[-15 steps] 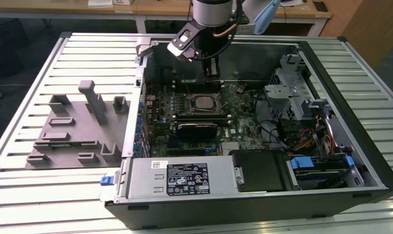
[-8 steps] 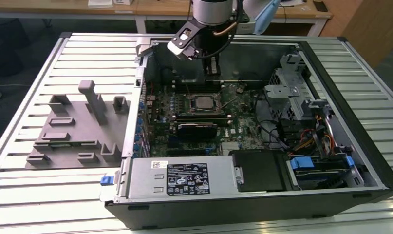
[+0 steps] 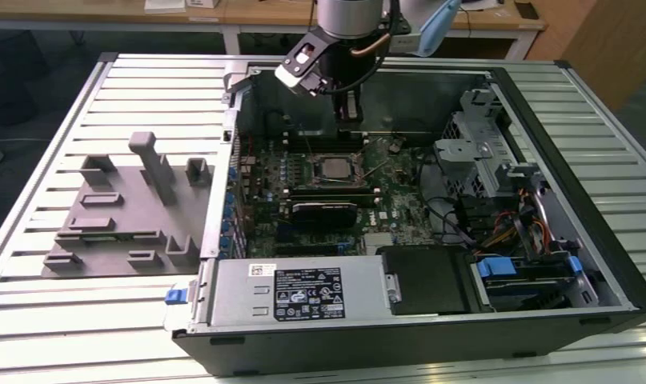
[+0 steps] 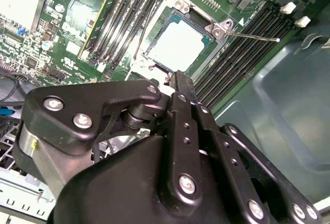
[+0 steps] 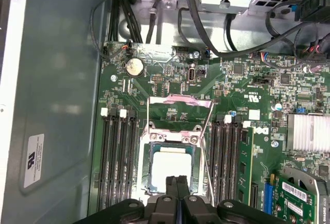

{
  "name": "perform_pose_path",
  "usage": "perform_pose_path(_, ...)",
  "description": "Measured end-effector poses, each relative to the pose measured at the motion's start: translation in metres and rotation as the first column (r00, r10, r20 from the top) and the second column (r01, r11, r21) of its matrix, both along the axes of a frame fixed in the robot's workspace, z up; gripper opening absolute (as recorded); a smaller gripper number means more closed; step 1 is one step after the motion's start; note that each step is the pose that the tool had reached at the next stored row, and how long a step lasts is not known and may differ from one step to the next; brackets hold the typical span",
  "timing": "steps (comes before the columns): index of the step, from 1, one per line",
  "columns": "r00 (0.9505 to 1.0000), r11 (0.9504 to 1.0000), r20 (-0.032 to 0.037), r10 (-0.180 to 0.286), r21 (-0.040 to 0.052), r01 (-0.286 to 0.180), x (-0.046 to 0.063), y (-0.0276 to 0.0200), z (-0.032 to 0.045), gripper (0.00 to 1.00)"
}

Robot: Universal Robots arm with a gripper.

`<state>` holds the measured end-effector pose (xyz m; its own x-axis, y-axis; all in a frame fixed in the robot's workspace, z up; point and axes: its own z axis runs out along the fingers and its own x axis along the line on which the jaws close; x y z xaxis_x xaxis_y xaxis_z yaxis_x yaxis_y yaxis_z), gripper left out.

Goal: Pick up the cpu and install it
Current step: 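Close the cpu cover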

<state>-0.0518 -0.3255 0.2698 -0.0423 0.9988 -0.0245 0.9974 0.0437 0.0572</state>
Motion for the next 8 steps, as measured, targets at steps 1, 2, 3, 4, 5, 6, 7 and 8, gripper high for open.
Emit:
perform_pose_path(1,1.0000,1.0000,0.0000,0.000,0.0001,0.000,0.0000,0.0000,0.0007,0.11)
perform_pose_path(2,1.0000,1.0000,0.0001,0.000,0.0001,0.000,0.0000,0.0000,0.0016,0.11)
perform_pose_path(3,1.0000,1.0000,0.0001,0.000,0.0001,0.000,0.0000,0.0000,0.0028,0.11)
perform_pose_path(4,1.0000,1.0000,0.0001,0.000,0.0001,0.000,0.0000,0.0000,0.0041,0.11)
perform_pose_path(5,1.0000,1.0000,0.0000,0.000,0.0001,0.000,0.0000,0.0000,0.0056,0.11)
perform_pose_path(6,1.0000,1.0000,0.0000,0.000,0.0000,0.000,0.0000,0.0000,0.0067,0.11)
perform_pose_path(7,1.0000,1.0000,0.0001,0.000,0.0001,0.000,0.0000,0.0000,0.0071,0.11)
perform_pose_path(8,1.0000,1.0000,0.0002,0.000,0.0003,0.000,0.0000,0.0000,0.0071,0.11)
